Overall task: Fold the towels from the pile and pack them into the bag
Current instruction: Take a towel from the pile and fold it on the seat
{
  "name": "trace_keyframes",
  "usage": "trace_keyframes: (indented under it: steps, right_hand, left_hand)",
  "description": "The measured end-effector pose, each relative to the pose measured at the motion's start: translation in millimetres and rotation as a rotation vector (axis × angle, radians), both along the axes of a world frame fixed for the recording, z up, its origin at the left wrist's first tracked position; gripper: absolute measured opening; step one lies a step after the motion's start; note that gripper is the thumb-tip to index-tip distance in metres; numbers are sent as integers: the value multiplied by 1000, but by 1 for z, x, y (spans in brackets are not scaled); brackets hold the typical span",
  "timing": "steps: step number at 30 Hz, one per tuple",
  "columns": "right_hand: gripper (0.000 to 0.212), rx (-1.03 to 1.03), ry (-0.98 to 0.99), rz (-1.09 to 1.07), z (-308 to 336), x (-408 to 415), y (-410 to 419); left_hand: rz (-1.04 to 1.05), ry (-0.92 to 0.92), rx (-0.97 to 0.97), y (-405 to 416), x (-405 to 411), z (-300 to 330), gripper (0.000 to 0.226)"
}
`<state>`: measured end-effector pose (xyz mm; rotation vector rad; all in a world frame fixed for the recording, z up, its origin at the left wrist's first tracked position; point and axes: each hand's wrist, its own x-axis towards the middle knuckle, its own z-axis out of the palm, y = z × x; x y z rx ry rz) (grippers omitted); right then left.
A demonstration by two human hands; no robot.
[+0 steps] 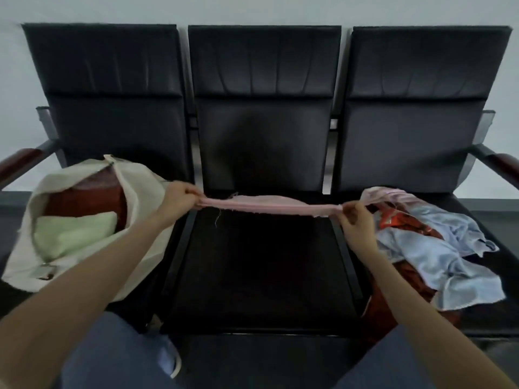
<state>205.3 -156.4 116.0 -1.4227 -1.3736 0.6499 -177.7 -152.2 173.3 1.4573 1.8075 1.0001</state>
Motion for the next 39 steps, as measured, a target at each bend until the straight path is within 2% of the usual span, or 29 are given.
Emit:
trace_keyframes:
  steps: [2,4,7,10,12,14,16,17,21,24,26,29,31,33,34,36,39]
  right_hand:
    - [13,-95,-37,23,-39,-7,-24]
    - [14,-188,-61,56,-71,-14,-48]
    - [22,-260,-123,116,-102,-17,-80]
    - [30,-295,-246,206,-118,-15,-106]
    - [26,-306,-307,264,-122,-13,-116]
    - [18,-335,-332,289,-123,-11,-120]
    - [15,-354,-351,287,-125,-10,-121]
    - [17,-348,-375,281,-126,-9,-121]
    - [21,-327,-461,295,-120,-10,-120]
    - [21,-324,-461,291,-116,-7,-118]
    - [18,-318,-454,299,-112,-4,-118]
    - [17,-395,-452,377,-103,-1,-113]
    - [17,-518,-420,500,-94,6,-103]
    - [9,-694,-371,636,-82,13,-86]
    - [9,-755,-356,637,-80,15,-73]
    - [11,-747,-317,488,-85,14,-40]
    - [7,-664,-258,122,-109,3,21]
  left_hand:
    - [-3,62,-83,-21,-7,-50,22]
    - [-5,105,-174,-43,-16,-97,30]
    - [-9,197,-249,-76,-25,-147,34]
    - [-80,333,-225,-107,-31,-173,35]
    - [-181,428,-200,-121,-35,-183,35]
    - [-224,609,-275,-127,-31,-182,24]
    - [-222,798,-325,-129,-11,-176,32]
    - [-249,811,-296,-129,3,-172,37]
    - [-583,572,-62,-135,73,-169,43]
    - [-724,470,46,-132,129,-175,45]
    - [-745,431,68,-127,158,-178,44]
    - [-718,346,80,-121,182,-187,29]
    - [-693,310,44,-119,187,-193,18]
    - [-689,315,9,-116,190,-195,16]
    - [-703,325,-5,-114,190,-196,17]
    - [-729,328,-49,-113,191,-196,18]
    - [-750,320,-82,-112,191,-192,19]
